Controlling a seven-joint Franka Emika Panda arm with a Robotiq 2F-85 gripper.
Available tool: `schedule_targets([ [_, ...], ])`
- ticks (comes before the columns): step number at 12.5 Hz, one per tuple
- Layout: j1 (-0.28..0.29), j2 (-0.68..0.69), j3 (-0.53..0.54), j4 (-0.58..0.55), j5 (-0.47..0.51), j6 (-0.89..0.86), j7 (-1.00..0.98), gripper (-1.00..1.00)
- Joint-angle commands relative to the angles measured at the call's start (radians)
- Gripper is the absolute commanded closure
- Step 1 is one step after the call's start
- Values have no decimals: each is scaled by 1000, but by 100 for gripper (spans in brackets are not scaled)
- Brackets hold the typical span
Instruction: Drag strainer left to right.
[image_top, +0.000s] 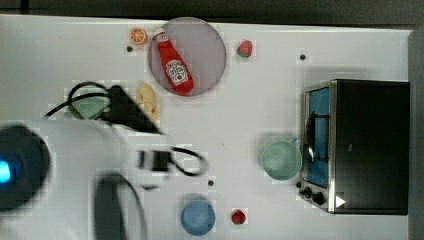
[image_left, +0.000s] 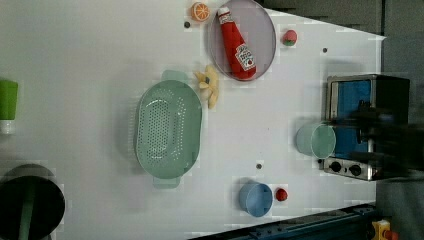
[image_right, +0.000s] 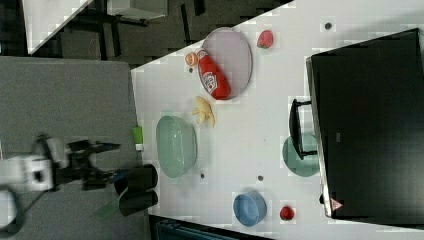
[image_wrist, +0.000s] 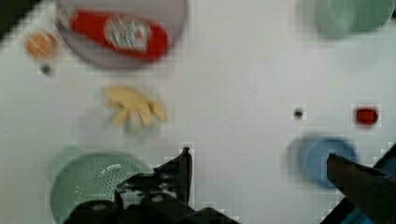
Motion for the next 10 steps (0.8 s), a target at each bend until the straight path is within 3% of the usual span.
schedule_targets([
  [1,18,95,124,-38,17,89,416,-100],
  [6,25,383,249,-62,-1,382,832,-100],
  [10,32,600,235,-73,-33,593,878,-100],
])
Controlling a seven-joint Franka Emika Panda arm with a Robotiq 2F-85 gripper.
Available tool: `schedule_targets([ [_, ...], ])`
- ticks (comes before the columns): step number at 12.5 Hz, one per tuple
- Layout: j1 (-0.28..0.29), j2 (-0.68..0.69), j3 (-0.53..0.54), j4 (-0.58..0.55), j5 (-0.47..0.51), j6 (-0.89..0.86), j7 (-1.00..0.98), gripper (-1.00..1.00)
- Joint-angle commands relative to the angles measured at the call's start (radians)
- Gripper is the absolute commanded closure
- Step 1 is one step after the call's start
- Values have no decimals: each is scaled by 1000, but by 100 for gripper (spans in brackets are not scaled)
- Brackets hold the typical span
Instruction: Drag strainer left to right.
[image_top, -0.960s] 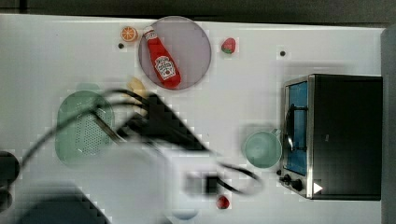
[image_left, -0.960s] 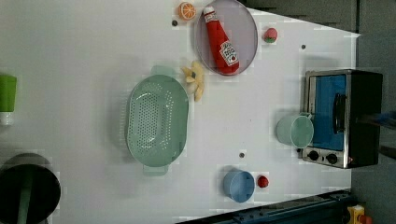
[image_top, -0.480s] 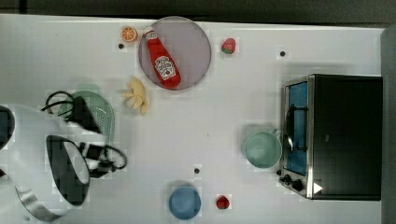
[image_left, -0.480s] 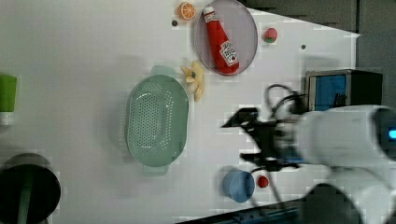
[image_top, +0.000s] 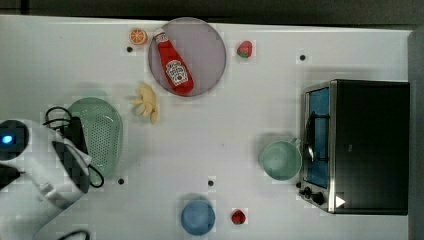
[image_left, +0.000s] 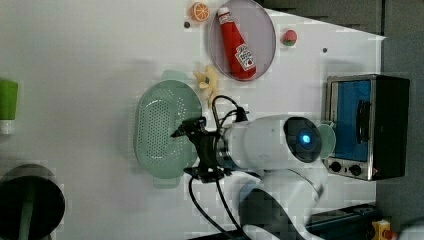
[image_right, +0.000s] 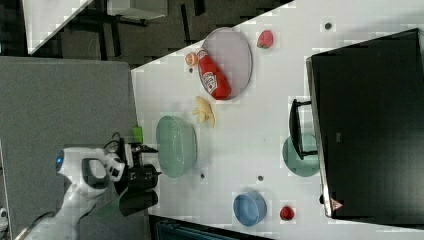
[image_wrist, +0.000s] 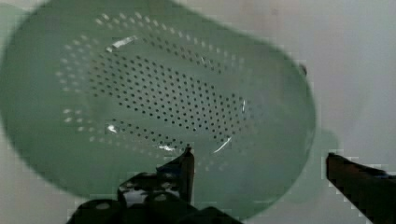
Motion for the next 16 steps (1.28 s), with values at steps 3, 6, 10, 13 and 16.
schedule_targets([
  [3,-25,168,-81,-9,-25,245,100,-100],
  [6,3,226,-135,-12,-48,291,101,-100],
  [10,21,221,-192,-39,-54,295,100,-100],
  [13,15,193,-243,-76,-54,310,100,-100],
  [16,4,131,-296,-146,-54,310,94,-100],
])
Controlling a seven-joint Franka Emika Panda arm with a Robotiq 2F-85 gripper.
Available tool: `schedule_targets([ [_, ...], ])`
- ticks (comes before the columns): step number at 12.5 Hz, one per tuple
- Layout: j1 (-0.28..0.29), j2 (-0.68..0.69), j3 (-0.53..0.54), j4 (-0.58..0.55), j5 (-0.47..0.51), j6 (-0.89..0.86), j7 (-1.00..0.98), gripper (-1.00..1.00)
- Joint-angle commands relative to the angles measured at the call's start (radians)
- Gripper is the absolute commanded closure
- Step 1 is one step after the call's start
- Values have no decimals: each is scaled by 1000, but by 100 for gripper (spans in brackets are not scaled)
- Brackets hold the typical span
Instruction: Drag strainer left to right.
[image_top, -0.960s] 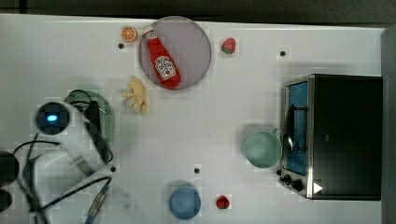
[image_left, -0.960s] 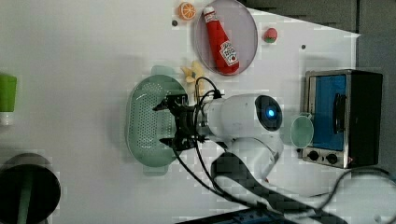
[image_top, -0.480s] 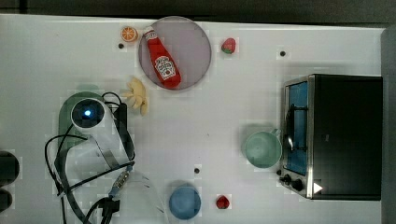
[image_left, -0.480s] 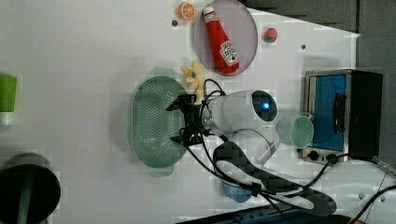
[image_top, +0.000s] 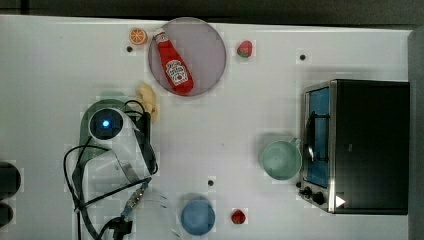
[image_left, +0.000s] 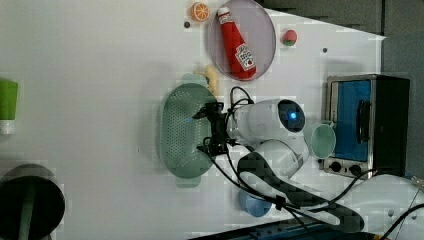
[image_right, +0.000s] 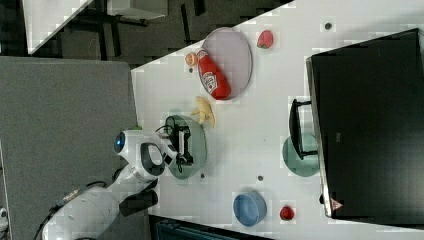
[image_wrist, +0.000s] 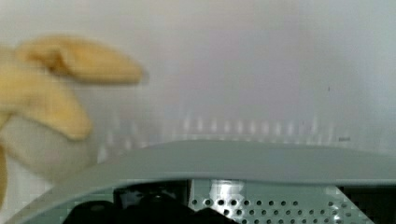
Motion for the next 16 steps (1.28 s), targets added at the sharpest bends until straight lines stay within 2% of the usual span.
schedule_targets([
  [1,-15,-86,-61,-72,10,22,19,-100],
  [7,-56,-157,-178,-167,10,32,-146,-100],
  [13,-94,-165,-322,-181,10,40,-361,-100],
  [16,-104,-165,-385,-182,10,55,-405,-100],
])
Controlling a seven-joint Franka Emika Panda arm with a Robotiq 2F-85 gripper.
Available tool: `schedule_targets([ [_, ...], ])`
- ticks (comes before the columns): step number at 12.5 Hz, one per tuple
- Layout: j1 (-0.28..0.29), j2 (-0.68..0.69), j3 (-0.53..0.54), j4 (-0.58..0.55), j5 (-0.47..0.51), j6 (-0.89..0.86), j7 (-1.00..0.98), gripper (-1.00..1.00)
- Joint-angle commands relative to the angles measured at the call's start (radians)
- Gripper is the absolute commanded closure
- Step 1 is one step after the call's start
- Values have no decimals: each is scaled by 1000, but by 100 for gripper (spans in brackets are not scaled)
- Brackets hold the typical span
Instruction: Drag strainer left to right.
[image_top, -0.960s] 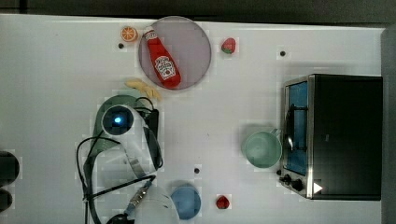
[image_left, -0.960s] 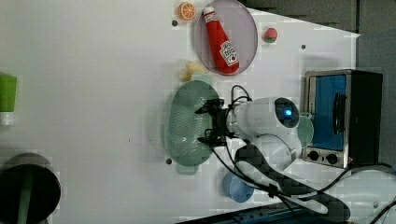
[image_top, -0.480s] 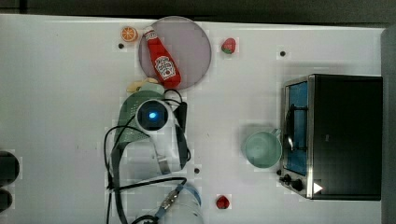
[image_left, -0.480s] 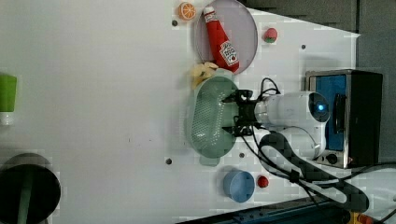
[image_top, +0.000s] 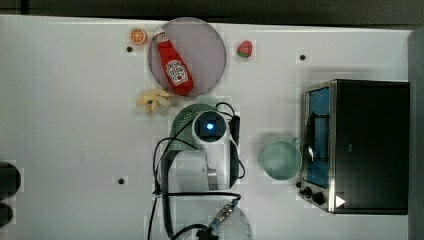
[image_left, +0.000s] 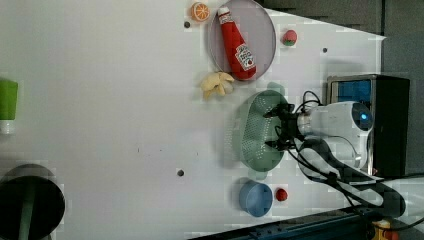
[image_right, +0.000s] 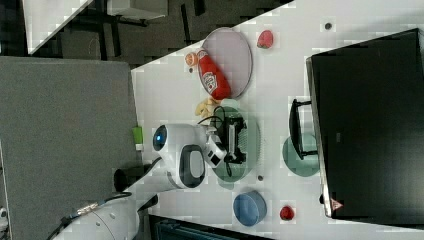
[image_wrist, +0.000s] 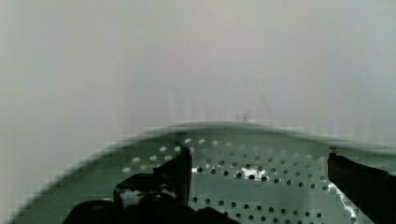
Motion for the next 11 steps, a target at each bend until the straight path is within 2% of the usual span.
schedule_targets([
  [1,-17,-20,-36,14,19,9,-108,-100],
  [8,-21,-20,-143,14,19,20,-290,-100],
  [11,-21,-41,-147,19,19,22,-306,-100],
])
